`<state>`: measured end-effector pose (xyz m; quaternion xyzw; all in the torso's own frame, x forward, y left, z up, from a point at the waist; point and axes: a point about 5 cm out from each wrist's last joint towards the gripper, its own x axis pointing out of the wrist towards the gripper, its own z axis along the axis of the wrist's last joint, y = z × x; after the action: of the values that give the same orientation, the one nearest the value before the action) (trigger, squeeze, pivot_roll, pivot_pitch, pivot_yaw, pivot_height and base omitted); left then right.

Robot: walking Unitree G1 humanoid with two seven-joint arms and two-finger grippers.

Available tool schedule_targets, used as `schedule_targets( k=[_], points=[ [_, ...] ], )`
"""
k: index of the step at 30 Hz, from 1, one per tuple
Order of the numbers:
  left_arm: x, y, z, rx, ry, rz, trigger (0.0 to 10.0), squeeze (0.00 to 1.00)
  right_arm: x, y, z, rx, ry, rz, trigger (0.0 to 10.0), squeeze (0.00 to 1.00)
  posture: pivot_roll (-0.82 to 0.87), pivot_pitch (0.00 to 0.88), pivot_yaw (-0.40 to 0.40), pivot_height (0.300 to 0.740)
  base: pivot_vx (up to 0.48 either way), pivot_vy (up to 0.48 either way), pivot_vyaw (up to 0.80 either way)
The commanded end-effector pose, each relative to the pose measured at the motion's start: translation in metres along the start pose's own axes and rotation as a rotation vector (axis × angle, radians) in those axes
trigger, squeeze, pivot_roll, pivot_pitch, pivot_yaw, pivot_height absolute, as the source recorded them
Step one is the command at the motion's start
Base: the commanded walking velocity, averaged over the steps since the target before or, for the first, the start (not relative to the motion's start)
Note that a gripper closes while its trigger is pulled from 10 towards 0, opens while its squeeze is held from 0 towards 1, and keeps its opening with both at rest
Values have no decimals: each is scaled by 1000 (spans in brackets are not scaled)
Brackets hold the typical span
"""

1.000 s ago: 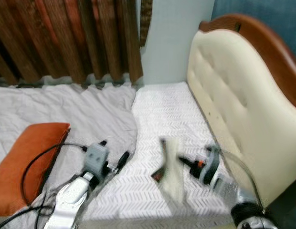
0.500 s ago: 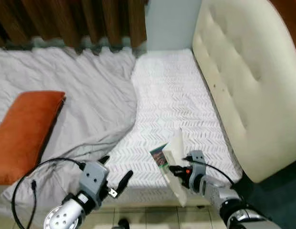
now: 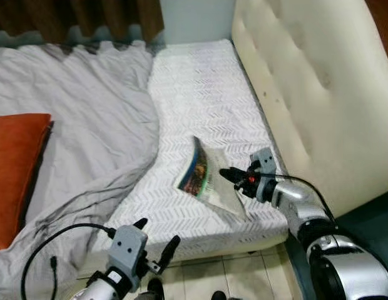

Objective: Clean up the room

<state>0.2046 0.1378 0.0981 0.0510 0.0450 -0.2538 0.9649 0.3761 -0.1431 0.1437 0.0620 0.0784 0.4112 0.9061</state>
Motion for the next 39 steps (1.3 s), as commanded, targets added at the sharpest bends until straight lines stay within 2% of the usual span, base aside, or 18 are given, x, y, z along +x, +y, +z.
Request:
schedule_targets(
  k=[1,4,5,7,11,14,16,19,20,21,22,24,26,28,29,31,33,39],
  points=[
    [-3,-7,-3,-13,20,-15,10000,0,4,7,6,39,-24,108,0,0,91,326,-62,740,0,0,0],
    [-2,-12,-3,-22,20,-20,10000,0,9,19,20,117,-48,287,0,0,93,315,-68,740,0,0,0],
    [-2,-12,-3,-22,20,-20,10000,0,9,19,20,117,-48,287,0,0,93,315,-68,740,0,0,0],
    [-3,-13,-3,-27,18,-15,10000,0,13,30,38,135,-96,404,0,0,95,309,-69,740,0,0,0],
    [-4,-11,-3,-35,21,-1,10000,0,16,62,77,136,-186,622,0,0,94,299,-69,740,0,0,0],
    [-4,-12,-4,-34,28,-1,10000,0,16,72,82,134,-175,698,0,0,91,298,-74,740,0,0,0],
    [-5,-13,-4,-32,29,-5,10000,0,21,64,64,137,-114,657,0,0,95,314,-73,740,0,0,0],
    [-12,-14,3,-18,32,-14,10000,0,27,55,20,158,-1,544,0,0,121,362,-64,740,0,0,0],
    [-12,-14,3,-18,32,-14,10000,0,27,55,20,158,-1,544,0,0,121,362,-64,740,0,0,0],
    [-16,-12,4,-15,38,-12,10000,0,28,57,7,154,39,534,0,0,133,382,-64,740,0,0,0],
    [-25,-10,9,-4,45,-10,10000,0,30,63,-6,138,88,536,0,0,183,457,-45,740,0,0,0],
    [-41,-6,16,24,70,-6,10000,0,37,73,-39,72,197,481,0,0,214,505,-19,740,0,0,0],
    [-50,-6,23,35,76,-5,10000,0,42,76,-56,23,241,386,0,0,227,532,-8,740,0,0,0],
    [-56,-9,29,37,76,-11,10000,0,48,73,-56,-12,209,270,0,0,230,552,1,740,0,0,0],
    [-56,-9,29,37,76,-11,10000,0,48,73,-56,-12,209,270,0,0,230,552,1,740,0,0,0],
    [-58,-13,31,28,85,-21,10000,0,55,65,-43,-38,139,109,0,0,217,556,-2,740,0,0,0],
    [-60,-17,33,14,91,-25,10000,0,58,59,-34,-60,90,19,0,0,205,552,-8,740,0,0,0],
    [-62,-24,32,-20,104,-31,10000,0,56,48,-21,-162,70,-73,0,0,182,544,-30,740,0,0,0]
  ],
)
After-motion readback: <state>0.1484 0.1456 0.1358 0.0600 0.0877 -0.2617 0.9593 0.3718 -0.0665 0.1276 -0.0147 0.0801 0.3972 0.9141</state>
